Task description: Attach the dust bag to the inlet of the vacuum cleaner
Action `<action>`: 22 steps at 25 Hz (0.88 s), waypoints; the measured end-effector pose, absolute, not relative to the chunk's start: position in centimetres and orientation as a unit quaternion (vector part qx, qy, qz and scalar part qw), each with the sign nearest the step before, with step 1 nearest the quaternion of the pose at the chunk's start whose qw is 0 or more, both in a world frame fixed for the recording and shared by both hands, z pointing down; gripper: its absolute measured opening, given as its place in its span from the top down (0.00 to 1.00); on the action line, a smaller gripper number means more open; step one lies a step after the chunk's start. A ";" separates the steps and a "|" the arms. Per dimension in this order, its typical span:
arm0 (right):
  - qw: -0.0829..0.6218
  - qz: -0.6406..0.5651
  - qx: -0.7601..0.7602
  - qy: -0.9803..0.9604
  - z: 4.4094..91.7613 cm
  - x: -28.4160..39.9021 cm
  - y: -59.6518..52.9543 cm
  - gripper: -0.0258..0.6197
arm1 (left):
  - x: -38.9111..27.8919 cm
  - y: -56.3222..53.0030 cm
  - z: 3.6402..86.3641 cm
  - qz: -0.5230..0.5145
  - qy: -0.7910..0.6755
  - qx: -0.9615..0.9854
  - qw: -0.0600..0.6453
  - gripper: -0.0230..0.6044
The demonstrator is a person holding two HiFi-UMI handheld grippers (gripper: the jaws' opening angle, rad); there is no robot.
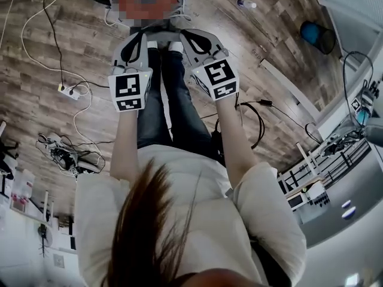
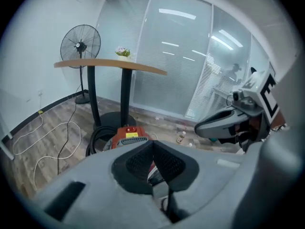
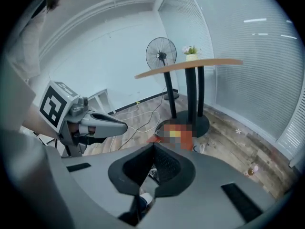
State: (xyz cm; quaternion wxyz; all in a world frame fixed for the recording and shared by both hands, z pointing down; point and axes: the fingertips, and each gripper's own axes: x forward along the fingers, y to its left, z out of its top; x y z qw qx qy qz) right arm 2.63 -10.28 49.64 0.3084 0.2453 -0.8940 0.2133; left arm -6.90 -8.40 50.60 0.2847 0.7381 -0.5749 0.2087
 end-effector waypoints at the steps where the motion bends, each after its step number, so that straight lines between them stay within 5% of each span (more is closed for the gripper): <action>1: 0.300 0.207 0.253 -0.896 48.1 2.7 -10.4 0.96 | -7.1 -8.6 49.1 0.203 -0.579 0.739 0.279 0.93; 22: 0.204 0.123 0.333 -0.912 25.7 4.1 -9.7 0.96 | -7.9 -8.0 27.0 0.100 -0.576 0.784 0.212 0.93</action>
